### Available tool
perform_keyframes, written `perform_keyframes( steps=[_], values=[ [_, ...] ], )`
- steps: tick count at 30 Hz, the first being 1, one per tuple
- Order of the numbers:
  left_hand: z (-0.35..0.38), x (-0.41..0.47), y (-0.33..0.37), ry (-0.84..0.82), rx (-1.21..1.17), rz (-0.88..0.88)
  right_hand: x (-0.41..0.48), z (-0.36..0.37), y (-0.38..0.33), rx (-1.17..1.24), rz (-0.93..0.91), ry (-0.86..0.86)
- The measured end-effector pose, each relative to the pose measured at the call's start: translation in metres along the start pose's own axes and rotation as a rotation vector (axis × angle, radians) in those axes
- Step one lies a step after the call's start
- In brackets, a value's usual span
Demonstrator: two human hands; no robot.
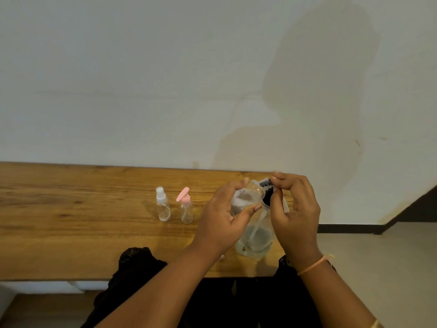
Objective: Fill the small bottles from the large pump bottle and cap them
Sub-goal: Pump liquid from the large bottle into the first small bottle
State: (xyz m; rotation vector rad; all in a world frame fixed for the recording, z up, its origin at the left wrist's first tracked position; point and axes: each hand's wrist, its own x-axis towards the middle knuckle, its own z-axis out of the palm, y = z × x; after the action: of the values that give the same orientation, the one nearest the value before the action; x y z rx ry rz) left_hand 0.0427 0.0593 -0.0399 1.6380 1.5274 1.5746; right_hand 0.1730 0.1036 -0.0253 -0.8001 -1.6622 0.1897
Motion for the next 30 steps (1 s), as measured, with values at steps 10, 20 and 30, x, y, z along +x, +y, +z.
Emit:
perform_keyframes(
  steps=[10,20,30],
  values=[
    [0.001,0.0,0.0,-0.03,0.027,-0.029,-0.004,0.004,0.007,0.08,0.05,0.004],
    [0.0,-0.001,0.001,0.011,-0.015,0.032,-0.001,0.001,-0.002,0.122,0.054,0.042],
    [0.001,0.001,0.0,-0.051,-0.006,-0.052,-0.003,0.001,0.011,0.014,-0.009,-0.027]
  ],
)
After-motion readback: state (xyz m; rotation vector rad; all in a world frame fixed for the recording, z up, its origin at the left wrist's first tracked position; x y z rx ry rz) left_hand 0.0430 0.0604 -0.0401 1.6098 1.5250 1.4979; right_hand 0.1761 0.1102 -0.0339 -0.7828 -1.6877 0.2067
